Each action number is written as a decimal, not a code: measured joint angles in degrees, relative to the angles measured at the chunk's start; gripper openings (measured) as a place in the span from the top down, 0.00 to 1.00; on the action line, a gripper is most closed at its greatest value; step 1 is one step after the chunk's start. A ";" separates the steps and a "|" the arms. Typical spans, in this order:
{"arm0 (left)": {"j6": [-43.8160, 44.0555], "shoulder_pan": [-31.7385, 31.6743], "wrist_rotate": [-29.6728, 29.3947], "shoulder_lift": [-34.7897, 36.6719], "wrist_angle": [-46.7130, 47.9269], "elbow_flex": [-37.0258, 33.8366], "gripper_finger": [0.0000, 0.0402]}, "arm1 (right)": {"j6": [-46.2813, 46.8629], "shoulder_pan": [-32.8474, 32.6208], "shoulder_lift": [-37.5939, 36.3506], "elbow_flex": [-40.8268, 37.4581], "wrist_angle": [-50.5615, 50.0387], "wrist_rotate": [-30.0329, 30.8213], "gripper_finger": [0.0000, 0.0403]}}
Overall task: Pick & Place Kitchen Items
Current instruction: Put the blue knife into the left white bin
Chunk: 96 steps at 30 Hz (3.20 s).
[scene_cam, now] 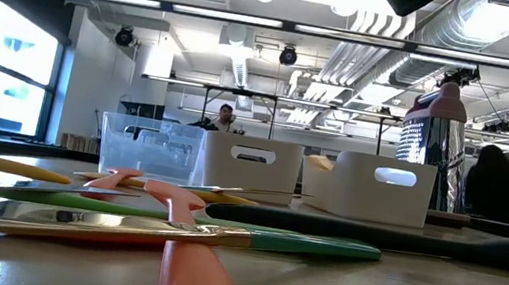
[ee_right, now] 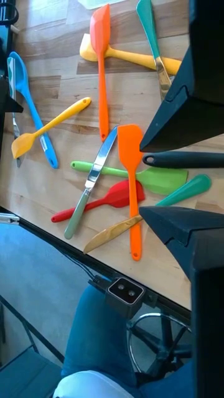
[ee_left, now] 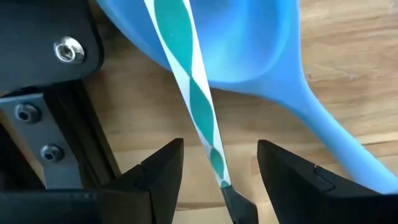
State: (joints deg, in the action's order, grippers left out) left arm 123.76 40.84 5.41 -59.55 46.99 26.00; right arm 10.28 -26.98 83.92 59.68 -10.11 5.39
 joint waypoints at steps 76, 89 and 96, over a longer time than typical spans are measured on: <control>-65.02 -2.51 -44.92 5.94 4.66 36.24 0.94 | -3.63 2.21 -0.02 -0.04 13.96 -0.83 0.65; -117.10 -21.87 -14.22 5.30 -22.97 36.13 0.94 | -17.84 10.84 -0.02 -0.04 36.98 -1.09 0.65; -122.09 -28.67 -3.02 -2.95 -24.85 36.13 0.94 | -20.76 15.40 0.52 -0.04 36.65 -6.20 0.65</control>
State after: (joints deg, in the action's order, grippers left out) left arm 1.68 12.17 2.39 -62.50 22.14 62.13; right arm -10.47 -11.59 84.44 59.64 26.54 -0.82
